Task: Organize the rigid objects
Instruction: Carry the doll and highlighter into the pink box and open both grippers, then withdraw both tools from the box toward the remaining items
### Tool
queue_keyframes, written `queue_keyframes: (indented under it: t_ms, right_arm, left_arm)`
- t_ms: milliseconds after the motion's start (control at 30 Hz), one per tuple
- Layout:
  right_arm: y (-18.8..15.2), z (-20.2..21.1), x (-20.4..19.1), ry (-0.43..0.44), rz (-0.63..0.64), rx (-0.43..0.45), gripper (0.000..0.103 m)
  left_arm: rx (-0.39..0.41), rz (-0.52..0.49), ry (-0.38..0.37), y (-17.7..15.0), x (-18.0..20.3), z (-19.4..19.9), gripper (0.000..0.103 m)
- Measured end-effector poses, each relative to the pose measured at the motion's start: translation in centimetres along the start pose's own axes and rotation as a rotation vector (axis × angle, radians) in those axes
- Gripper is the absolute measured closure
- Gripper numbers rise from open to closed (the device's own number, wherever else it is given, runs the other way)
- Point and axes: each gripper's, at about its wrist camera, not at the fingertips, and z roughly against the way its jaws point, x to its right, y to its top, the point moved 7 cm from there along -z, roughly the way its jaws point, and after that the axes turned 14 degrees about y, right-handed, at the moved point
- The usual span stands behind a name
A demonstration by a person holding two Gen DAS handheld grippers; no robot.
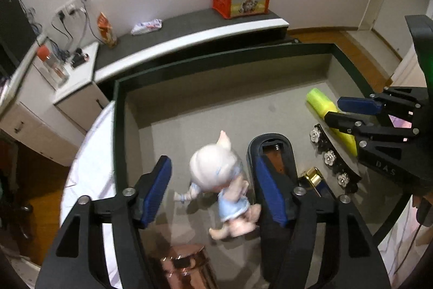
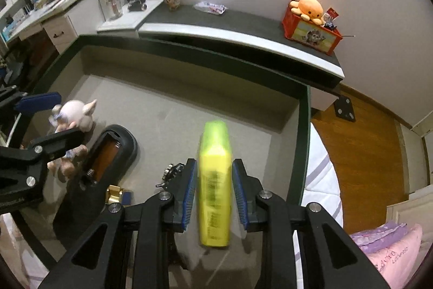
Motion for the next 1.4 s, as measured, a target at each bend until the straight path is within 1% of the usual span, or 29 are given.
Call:
queue_keyframes:
  t_ms: [33,100,133,167,200,267,300,333,400,500,567,633,767,800,867,967,1100,1200,1300,1400]
  right_arm:
    - [0.0,0.3,-0.1,-0.002,-0.005,0.012,0.063]
    - [-0.1,1.3,-0.5,0.003,-0.003,0.044,0.047]
    - [-0.3,2.0,-0.7,0.012,-0.002,0.063,0.043]
    - [-0.4,2.4,-1.0,0.016,-0.003,0.074,0.043]
    - [-0.6,3.2,-1.4,0.024,-0.002,0.089,0.042]
    - [-0.8,4.4,-2.0,0.031,-0.001,0.119,0.037]
    - [-1.1,5.3,-2.4,0.028,0.004,0.143,0.029]
    - [-1.3,6.0,-2.9,0.03,0.008,0.161,0.025]
    - [-1.8,7.9,-3.9,0.066,0.012,0.211,0.025]
    - [-3.3,10.6,-5.2,0.101,0.011,0.275,0.024]
    - [-4.5,12.3,-5.8,0.101,0.006,0.318,0.023]
    - [-6.0,14.0,-6.5,0.106,0.006,0.362,0.022]
    - [-9.0,15.7,-8.0,0.119,0.01,0.401,0.022]
    - [-9.9,15.8,-8.5,0.117,0.01,0.405,0.022]
    - [-11.5,15.9,-9.3,0.114,0.008,0.413,0.022]
    - [-13.8,15.4,-10.2,0.12,-0.013,0.404,0.022]
    - [-16.8,14.1,-11.1,0.142,-0.045,0.373,0.022]
    - [-18.2,12.8,-11.9,0.172,-0.054,0.34,0.022]
    - [-19.3,11.4,-12.9,0.212,-0.063,0.303,0.022]
    - [-19.7,10.4,-13.9,0.225,-0.056,0.285,0.022]
  left_arm:
    - [0.011,0.002,0.005,-0.1,-0.1,0.5,0.03]
    - [0.034,0.007,0.009,-0.4,-0.5,1.8,0.027]
    - [0.05,0.009,0.014,-0.5,-0.7,2.6,0.024]
    - [0.059,0.012,0.019,-0.6,-1.0,3.0,0.021]
    - [0.071,0.015,0.029,-0.8,-1.3,3.8,0.02]
    - [0.096,0.019,0.038,-1.2,-1.7,5.3,0.015]
    - [0.109,0.019,0.043,-1.6,-1.9,6.1,0.013]
    - [0.123,0.021,0.057,-2.0,-2.1,7.0,0.01]
    - [0.162,0.031,0.073,-2.8,-2.8,8.7,0.009]
    - [0.21,0.085,0.063,-4.6,-3.7,11.5,0.008]
    - [0.236,0.119,0.069,-6.0,-4.3,13.0,0.002]
    - [0.271,0.149,0.1,-8.1,-5.0,14.9,0.001]
    - [0.347,0.229,0.156,-11.7,-5.9,18.2,0.0]
    - [0.353,0.251,0.174,-12.7,-6.2,18.8,0.0]
    - [0.355,0.27,0.189,-14.4,-6.2,19.3,0.0]
    - [0.317,0.279,0.17,-17.3,-5.4,18.9,0.0]
    - [0.254,0.263,0.115,-20.1,-3.9,17.3,0.0]
    - [0.215,0.255,0.093,-21.4,-2.8,16.5,0.0]
    - [0.204,0.247,0.095,-22.1,-2.5,16.4,0.0]
    - [0.197,0.228,0.108,-22.7,-2.3,16.5,0.0]
